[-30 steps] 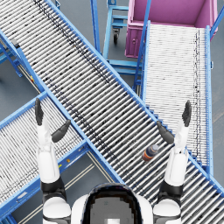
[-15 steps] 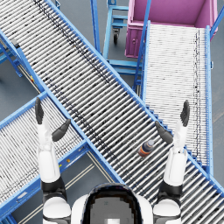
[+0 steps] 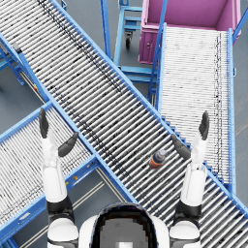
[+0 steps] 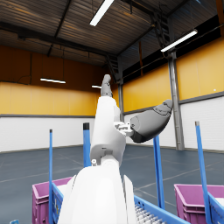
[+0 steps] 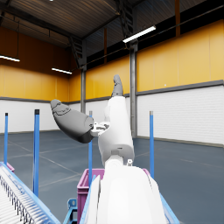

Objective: Pick up the oil and place it on the left assembly line, put the cola on the right, and keep Sprite still

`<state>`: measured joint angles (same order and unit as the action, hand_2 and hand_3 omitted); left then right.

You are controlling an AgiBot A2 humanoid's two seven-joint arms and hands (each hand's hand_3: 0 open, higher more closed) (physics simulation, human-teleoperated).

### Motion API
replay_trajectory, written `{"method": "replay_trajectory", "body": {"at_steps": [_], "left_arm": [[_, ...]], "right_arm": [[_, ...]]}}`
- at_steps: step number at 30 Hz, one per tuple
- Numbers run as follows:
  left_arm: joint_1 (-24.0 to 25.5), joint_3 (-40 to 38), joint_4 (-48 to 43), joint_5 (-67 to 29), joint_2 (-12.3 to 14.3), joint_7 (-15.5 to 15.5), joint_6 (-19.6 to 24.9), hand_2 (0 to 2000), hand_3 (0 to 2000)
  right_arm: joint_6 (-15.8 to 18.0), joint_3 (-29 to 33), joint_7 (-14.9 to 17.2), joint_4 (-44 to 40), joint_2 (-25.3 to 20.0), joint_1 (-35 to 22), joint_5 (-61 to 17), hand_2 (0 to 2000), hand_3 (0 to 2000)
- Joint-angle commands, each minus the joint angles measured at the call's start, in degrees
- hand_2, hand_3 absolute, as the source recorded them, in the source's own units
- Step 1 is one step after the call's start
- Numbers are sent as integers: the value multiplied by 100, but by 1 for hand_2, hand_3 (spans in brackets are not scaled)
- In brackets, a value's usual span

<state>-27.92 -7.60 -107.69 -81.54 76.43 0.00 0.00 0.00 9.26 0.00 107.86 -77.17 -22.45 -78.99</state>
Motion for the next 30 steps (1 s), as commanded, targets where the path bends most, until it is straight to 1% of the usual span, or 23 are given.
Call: {"method": "replay_trajectory", "body": {"at_steps": [1,5,9,12,13,14,17,18,20,21,22,27,30], "left_arm": [[-22,-14,-2,0,-2,0,0,0,0],[68,-13,-1,0,27,0,0,0,0],[121,-21,-88,0,48,0,0,0,0],[177,-8,-65,0,67,0,0,0,0],[67,9,-70,0,46,0,0,0,0],[173,0,-68,0,70,0,0,0,0],[107,51,-51,0,66,0,0,0,0],[71,60,-26,0,63,0,0,0,0],[154,45,-39,0,83,0,0,0,0],[92,164,-54,0,76,0,0,0,0],[109,176,-86,0,82,0,0,0,0],[140,126,-134,0,103,0,0,0,0],[248,121,-185,0,129,0,0,0,0]], "right_arm": [[0,-3,0,-7,-5,8,0,0,0],[0,-1,0,102,-66,211,0,0,0],[0,-303,0,286,-129,559,0,0,0],[0,-415,0,350,-160,734,0,0,0],[0,-421,0,311,-167,745,0,0,0],[0,-434,0,341,-174,765,0,0,0],[0,-558,0,474,-203,996,0,0,0],[0,-647,0,509,-206,1097,0,0,0],[0,-858,0,580,-197,1277,0,0,0],[0,-1233,0,656,-122,1528,0,0,0],[0,-1287,0,663,-113,1571,0,0,0],[0,-1620,0,453,-72,1778,-1,0,0],[0,-1818,0,-206,-114,1741,-1,0,0]]}}
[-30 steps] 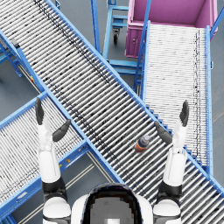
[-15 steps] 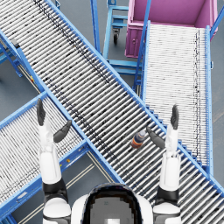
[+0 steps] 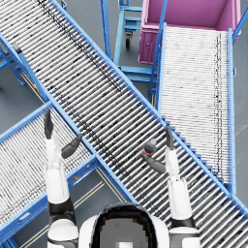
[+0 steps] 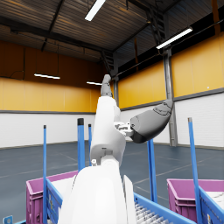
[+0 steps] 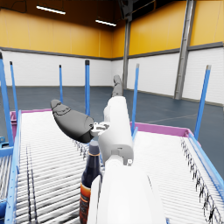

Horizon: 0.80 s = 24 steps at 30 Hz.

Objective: Pick up the oil and place it on the left assembly line, put the cola on the right, and keep Sprite still

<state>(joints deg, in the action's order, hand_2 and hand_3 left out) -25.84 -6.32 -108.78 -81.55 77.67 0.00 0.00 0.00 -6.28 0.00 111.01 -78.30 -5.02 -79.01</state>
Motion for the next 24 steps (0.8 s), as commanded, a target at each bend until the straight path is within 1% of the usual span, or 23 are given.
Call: {"method": "replay_trajectory", "body": {"at_steps": [1,6,9,12,15,16,20,21,22,24], "left_arm": [[75,4,-105,0,14,0,0,0,0],[181,23,-102,0,46,0,0,0,0],[205,126,-89,0,61,0,0,0,0],[252,92,-65,0,77,0,0,0,0],[271,124,-55,0,88,0,0,0,0],[205,127,-29,0,83,0,0,0,0],[221,73,-16,0,98,0,0,0,0],[287,89,-18,0,110,0,0,0,0],[220,77,14,0,104,0,0,0,0],[255,42,-4,0,115,0,0,0,0]], "right_arm": [[0,-307,0,-769,-29,-41,0,0,0],[0,-528,0,-2121,-212,-362,0,0,0],[0,-542,0,-3010,-303,-551,1,0,0],[0,-631,0,-3594,-379,-717,1,0,0],[0,-797,0,-4115,-508,-1014,2,0,0],[0,-861,0,-4238,-549,-1100,2,0,0],[0,-1024,0,-4819,-703,-1420,1,0,0],[0,-1041,0,-5011,-751,-1530,1,0,0],[0,-1031,0,-5090,-783,-1601,1,0,0],[0,-1010,0,-5717,-922,-1977,1,0,0]]}}
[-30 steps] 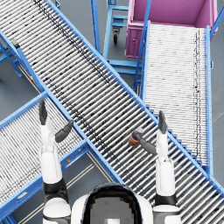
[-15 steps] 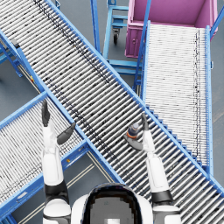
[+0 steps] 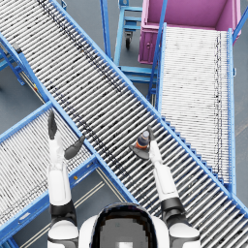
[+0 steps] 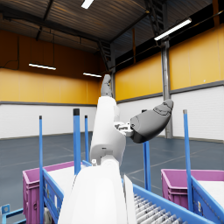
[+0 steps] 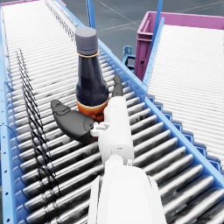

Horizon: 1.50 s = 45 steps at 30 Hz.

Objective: Pick up the oil and place it on the left assembly line, put the cola on the right, and keep Sprite still

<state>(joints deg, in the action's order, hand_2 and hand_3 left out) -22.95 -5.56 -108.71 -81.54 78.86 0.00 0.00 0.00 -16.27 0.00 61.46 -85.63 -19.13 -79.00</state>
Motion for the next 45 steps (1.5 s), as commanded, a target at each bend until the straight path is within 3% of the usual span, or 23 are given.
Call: {"method": "replay_trajectory", "body": {"at_steps": [1,2,3,4,7,8,11,14,18,20,29,30,31,35,36,40,45], "left_arm": [[-18,-60,-2,0,0,0,0,0,0],[18,-22,3,0,9,0,0,0,0],[-37,-77,30,0,2,0,0,0,0],[-20,-80,33,0,8,0,0,0,0],[-2,-70,2,0,19,0,0,0,0],[50,-58,27,0,30,0,0,0,0],[16,-53,-96,0,33,0,0,0,0],[52,-28,-158,0,47,0,0,0,0],[33,52,-211,0,56,0,0,0,0],[-4,73,-222,0,57,0,0,0,0],[-11,108,-254,0,85,0,0,0,0],[-24,102,-249,1,85,0,0,0,0],[-34,98,-245,1,85,0,0,0,0],[-11,174,-335,1,92,0,0,0,0],[-28,155,-305,1,94,0,0,0,0],[19,165,-323,1,111,0,0,0,0],[-79,211,-441,1,116,0,0,0,0]], "right_arm": [[0,28,0,-1031,-229,-685,0,0,0],[39,-4,-8,-1081,-248,-721,0,1361,327],[54,-11,-13,-1035,-253,-736,0,2000,653],[132,1,-19,-975,-251,-725,0,2000,980],[-60,29,-17,-553,-244,-646,-3,2000,1960],[-214,69,-11,-320,-239,-619,-6,2000,2000],[-174,719,14,869,-294,-751,-9,2000,2000],[512,1134,7,1484,-346,-1124,-3,2000,2000],[768,1937,16,1609,-267,-1801,-1,2000,2000],[804,2206,28,1326,-197,-2060,0,2000,2000],[795,3489,12,-2172,397,-3845,1,2000,2000],[789,3584,15,-2444,466,-4008,1,639,1673],[565,3661,11,-2783,552,-4228,3,0,1347],[147,3785,4,-4211,1017,-5421,6,0,40],[105,3848,3,-4332,1083,-5567,8,0,0],[27,3733,1,-2844,1045,-5366,12,0,0],[5,2854,0,-57,893,-4409,12,0,0]]}}
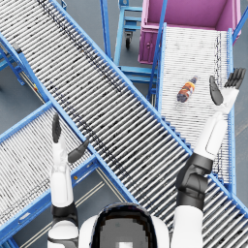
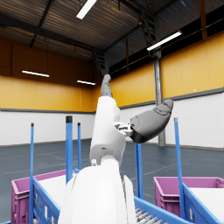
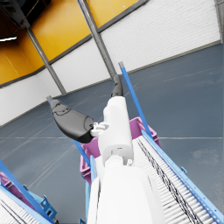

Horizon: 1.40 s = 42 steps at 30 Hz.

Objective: Pick up the oil and place it on the left assembly line, put the cola on the right, and keep Sprite still

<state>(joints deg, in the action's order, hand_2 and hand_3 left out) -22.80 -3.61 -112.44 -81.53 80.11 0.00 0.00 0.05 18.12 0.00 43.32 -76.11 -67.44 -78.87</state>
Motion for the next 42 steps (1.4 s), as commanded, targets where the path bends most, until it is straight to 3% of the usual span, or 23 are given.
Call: {"method": "replay_trajectory", "body": {"at_steps": [1,9,10,11,16,17,19,20,26,42], "left_arm": [[-129,-24,-36,0,-11,0,0,0,0],[-584,-39,251,0,-49,0,0,0,0],[-401,-48,149,0,-26,0,0,0,0],[-652,-23,331,0,-48,0,0,0,0],[-604,-45,389,0,-28,0,0,0,0],[-800,-93,569,0,-45,0,0,0,0],[-686,-62,500,0,-28,0,0,0,0],[-870,-62,618,0,-41,0,0,0,0],[-637,45,593,140,-77,-34,-34,0,0],[216,1026,832,1663,-759,-396,-397,0,0]], "right_arm": [[-1,-730,0,2265,-79,654,-1,0,0],[-4,-1278,0,4504,-215,2279,-9,0,0],[-4,-1391,0,4665,-176,2443,-9,0,0],[-5,-1444,0,4846,-172,2651,-10,0,0],[-5,-1826,0,5452,-117,3481,-11,0,0],[-5,-1884,0,5563,-99,3646,-12,0,0],[-4,-1833,0,5684,-99,3834,-13,0,0],[-4,-1815,0,5762,-100,3922,-13,0,0],[29,-1867,34,5612,-97,3936,111,0,0],[388,-2602,397,5837,433,4707,1476,0,0]]}}
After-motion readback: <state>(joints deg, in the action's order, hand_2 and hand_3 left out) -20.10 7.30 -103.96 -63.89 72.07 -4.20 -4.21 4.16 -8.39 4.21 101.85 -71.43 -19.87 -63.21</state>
